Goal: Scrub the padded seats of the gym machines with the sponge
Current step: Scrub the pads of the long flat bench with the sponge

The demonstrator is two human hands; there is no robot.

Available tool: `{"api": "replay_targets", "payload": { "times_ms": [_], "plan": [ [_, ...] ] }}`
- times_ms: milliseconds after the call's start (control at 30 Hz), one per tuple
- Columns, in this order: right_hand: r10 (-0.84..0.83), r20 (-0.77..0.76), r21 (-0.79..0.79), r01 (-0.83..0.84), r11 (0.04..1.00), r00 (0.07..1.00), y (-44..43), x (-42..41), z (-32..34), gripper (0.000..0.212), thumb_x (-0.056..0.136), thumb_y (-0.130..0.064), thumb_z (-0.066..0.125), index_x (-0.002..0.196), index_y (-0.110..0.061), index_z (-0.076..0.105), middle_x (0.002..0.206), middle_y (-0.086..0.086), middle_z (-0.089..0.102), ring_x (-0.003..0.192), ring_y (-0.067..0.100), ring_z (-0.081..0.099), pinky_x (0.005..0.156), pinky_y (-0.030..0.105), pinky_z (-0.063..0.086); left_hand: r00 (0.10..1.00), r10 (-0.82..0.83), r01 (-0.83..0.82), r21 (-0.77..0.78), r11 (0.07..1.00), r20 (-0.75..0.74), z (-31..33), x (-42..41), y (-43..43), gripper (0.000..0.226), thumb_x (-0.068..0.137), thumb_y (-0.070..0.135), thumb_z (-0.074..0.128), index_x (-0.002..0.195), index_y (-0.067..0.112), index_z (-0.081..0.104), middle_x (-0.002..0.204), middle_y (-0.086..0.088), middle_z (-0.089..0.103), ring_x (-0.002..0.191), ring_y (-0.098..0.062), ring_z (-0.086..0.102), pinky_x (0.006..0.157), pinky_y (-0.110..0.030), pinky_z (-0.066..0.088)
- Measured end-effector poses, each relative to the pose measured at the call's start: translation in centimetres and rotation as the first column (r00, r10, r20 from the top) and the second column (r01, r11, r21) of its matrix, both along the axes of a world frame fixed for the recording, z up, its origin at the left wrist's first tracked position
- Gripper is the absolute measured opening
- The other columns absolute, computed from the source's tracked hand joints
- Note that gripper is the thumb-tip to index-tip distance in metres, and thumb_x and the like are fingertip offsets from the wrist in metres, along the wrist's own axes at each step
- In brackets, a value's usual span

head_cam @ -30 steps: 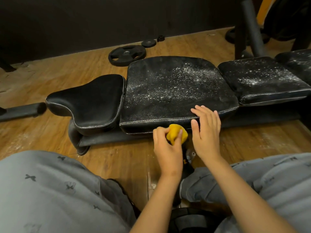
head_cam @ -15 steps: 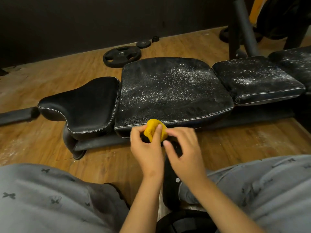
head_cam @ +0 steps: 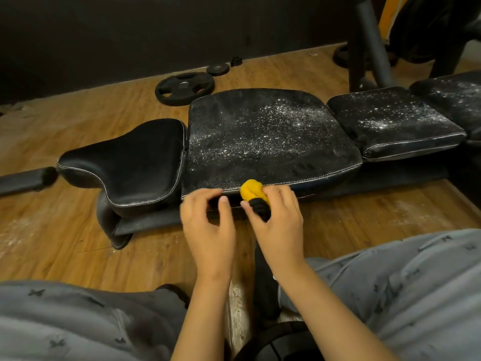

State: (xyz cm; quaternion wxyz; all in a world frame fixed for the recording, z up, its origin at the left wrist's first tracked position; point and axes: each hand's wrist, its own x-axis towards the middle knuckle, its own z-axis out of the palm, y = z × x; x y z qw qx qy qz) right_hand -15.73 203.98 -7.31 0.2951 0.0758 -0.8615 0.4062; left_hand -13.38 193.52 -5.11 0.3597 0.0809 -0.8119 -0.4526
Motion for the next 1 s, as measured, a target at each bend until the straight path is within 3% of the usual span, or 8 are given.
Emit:
{"api": "replay_targets", "payload": {
  "times_ms": [133, 233, 367, 467, 733, 800, 900, 1000],
  "plan": [
    [0.018, -0.011, 0.091, -0.017, 0.996, 1.0, 0.1, 0.1, -1.0, 0.031, 0.087, -0.041, 0.058, 0.099, -0.012, 0.057, 0.089, 0.003, 0.056, 0.081, 0.016, 0.055, 0.064, 0.021, 0.043, 0.989, 0.143, -0.138, -0.103, 0.985, 0.041, -2.3, -1.0, -1.1, 0.033, 0.091, 0.022, 0.056, 0.122, 0.011, 0.058, 0.128, -0.006, 0.049, 0.121, -0.019, 0.042, 0.104, -0.03, 0.035],
    [-0.064, 0.036, 0.005, 0.064, 0.998, 0.997, 3.0, -0.7, -1.5, 0.028, 0.088, -0.033, 0.065, 0.102, -0.01, 0.057, 0.091, 0.004, 0.056, 0.082, 0.019, 0.056, 0.066, 0.026, 0.044, 0.985, 0.171, -0.164, -0.146, 0.975, 0.032, -3.1, -1.2, -0.8, 0.035, 0.091, 0.018, 0.056, 0.124, 0.01, 0.055, 0.13, -0.007, 0.049, 0.124, -0.022, 0.041, 0.107, -0.04, 0.035],
    [-0.234, 0.117, -0.154, 0.251, 0.956, 0.965, 7.6, -2.0, -1.7, 0.024, 0.091, -0.026, 0.064, 0.104, -0.007, 0.056, 0.096, 0.006, 0.059, 0.087, 0.022, 0.057, 0.068, 0.019, 0.032, 0.982, 0.189, -0.186, -0.121, 0.975, 0.015, -3.0, -1.5, -0.6, 0.033, 0.089, 0.014, 0.059, 0.122, 0.009, 0.056, 0.128, -0.007, 0.05, 0.123, -0.022, 0.041, 0.106, -0.039, 0.035],
    [-0.301, 0.199, -0.252, 0.346, 0.904, 0.933, 8.2, -2.2, -1.7, 0.024, 0.093, -0.029, 0.06, 0.104, -0.009, 0.053, 0.095, 0.006, 0.06, 0.085, 0.024, 0.056, 0.066, 0.025, 0.032, 0.982, 0.191, -0.19, -0.109, 0.976, 0.006, -3.0, -1.5, -0.5, 0.032, 0.088, 0.012, 0.06, 0.12, 0.009, 0.056, 0.127, -0.007, 0.05, 0.122, -0.022, 0.041, 0.106, -0.04, 0.035],
    [-0.015, 0.137, -0.229, 0.046, 0.972, 0.99, 2.5, 0.0, -1.5, 0.019, 0.089, -0.027, 0.066, 0.096, -0.016, 0.054, 0.089, -0.007, 0.054, 0.076, -0.001, 0.047, 0.068, 0.003, 0.036, 0.981, 0.192, -0.189, -0.109, 0.976, 0.016, -3.0, -1.4, -0.6, 0.032, 0.089, 0.013, 0.06, 0.121, 0.011, 0.055, 0.128, -0.005, 0.05, 0.123, -0.021, 0.04, 0.106, -0.041, 0.036],
    [-0.073, 0.149, -0.261, 0.111, 0.959, 0.986, 4.3, -0.7, -1.4, 0.019, 0.089, -0.028, 0.065, 0.098, -0.016, 0.054, 0.091, -0.005, 0.057, 0.08, 0.002, 0.05, 0.072, 0.008, 0.041, 0.983, 0.185, -0.182, -0.112, 0.977, 0.017, -3.0, -1.4, -0.7, 0.032, 0.09, 0.013, 0.06, 0.121, 0.011, 0.055, 0.128, -0.005, 0.05, 0.123, -0.02, 0.04, 0.106, -0.036, 0.034],
    [-0.187, 0.207, -0.316, 0.246, 0.916, 0.96, 6.6, -1.7, -0.9, 0.02, 0.091, -0.03, 0.061, 0.103, -0.015, 0.054, 0.096, 0.0, 0.061, 0.086, 0.015, 0.057, 0.076, 0.034, 0.049, 0.982, 0.187, -0.185, -0.116, 0.976, 0.007, -3.0, -1.4, -0.6, 0.033, 0.089, 0.016, 0.057, 0.121, 0.01, 0.055, 0.128, -0.006, 0.05, 0.122, -0.02, 0.04, 0.105, -0.028, 0.03],
    [-0.204, 0.193, -0.261, 0.25, 0.932, 0.96, 5.3, -1.5, 0.0, 0.023, 0.089, -0.03, 0.065, 0.101, -0.013, 0.057, 0.095, 0.003, 0.062, 0.087, 0.023, 0.059, 0.071, 0.027, 0.04, 0.982, 0.187, -0.184, -0.118, 0.976, 0.008, -3.0, -1.4, -0.5, 0.034, 0.089, 0.021, 0.053, 0.121, 0.009, 0.055, 0.128, -0.007, 0.05, 0.122, -0.02, 0.04, 0.106, -0.027, 0.029]
  ]
}}
